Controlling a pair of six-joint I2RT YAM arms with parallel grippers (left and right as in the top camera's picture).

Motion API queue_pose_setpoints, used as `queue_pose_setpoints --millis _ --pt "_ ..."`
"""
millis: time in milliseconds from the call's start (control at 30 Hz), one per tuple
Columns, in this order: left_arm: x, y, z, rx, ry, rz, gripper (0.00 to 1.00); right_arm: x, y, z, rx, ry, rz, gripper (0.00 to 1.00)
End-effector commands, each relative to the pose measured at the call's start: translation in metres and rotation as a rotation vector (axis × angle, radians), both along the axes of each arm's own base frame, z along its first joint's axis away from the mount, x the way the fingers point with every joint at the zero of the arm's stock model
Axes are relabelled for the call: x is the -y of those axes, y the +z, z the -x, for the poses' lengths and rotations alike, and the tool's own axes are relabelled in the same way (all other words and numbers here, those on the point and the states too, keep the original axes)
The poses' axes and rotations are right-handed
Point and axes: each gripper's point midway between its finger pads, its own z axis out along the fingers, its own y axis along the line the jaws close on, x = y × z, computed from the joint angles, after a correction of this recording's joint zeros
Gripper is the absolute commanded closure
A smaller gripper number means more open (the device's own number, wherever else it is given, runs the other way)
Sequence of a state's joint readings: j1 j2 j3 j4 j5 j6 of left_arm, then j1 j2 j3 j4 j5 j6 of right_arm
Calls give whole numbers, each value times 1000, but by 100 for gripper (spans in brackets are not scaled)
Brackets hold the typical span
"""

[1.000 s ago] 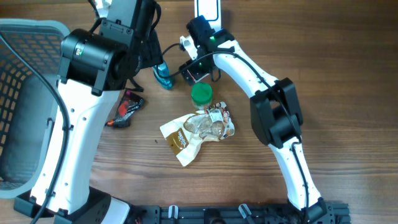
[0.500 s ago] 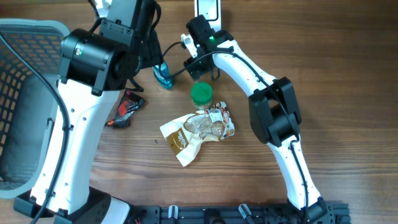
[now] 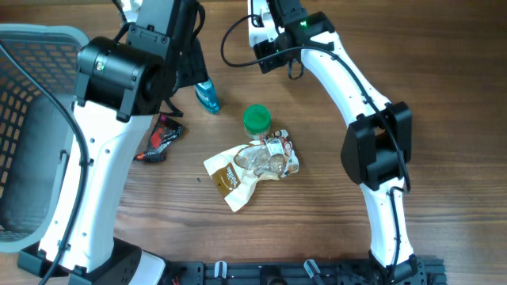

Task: Scan the item barcode

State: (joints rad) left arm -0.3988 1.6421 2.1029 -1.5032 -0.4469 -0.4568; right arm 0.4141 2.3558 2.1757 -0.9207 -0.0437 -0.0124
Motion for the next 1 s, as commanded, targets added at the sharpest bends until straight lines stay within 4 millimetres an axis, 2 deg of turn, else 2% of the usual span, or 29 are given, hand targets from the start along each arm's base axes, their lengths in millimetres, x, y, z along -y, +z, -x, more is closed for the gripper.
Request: queue_pose_setpoints --millis 0,200,233,267,367,433,500,567,633,667,700,733,800,867,967 --pt "0 -2 0 -8 -5 6 0 6 14 4 -19 -47 -27 23" --pt "1 -1 -1 -2 -2 11 0 7 18 3 -21 -71 -37 18" --pt "1 -1 -1 -2 -3 10 0 16 18 -1 -15 -144 -28 4" --pt "1 -1 -1 -2 -2 11 0 23 18 -5 -17 -208 -39 0" --pt "5 -3 -1 -10 -15 30 0 40 16 -17 -5 -235 -54 0" --pt "6 -3 -1 -12 -18 35 0 53 13 -24 -6 -326 -72 0" --pt "6 -3 -1 -12 -18 35 0 67 0 -27 -33 -506 -83 0" --pt "6 -3 -1 -12 -18 35 0 55 -15 -22 -89 -472 -117 0" --pt "6 -3 -1 -12 -18 35 0 37 -31 -21 -92 -300 -96 0" --pt "6 -3 -1 -12 -18 35 0 36 -36 -28 -42 -244 -46 0" --pt "6 -3 -1 -12 -18 35 0 43 -36 -43 31 -273 -1 0" --pt "6 -3 -1 -11 -18 35 0 43 -30 -60 111 -293 -4 0" --pt "6 -2 -2 -5 -18 37 0 40 -18 -77 173 -346 -74 0" --pt "6 -2 -2 -5 -18 37 0 39 -23 -70 129 -380 -97 0" --pt "6 -2 -2 -4 -18 37 0 45 -47 -49 19 -386 -50 0"
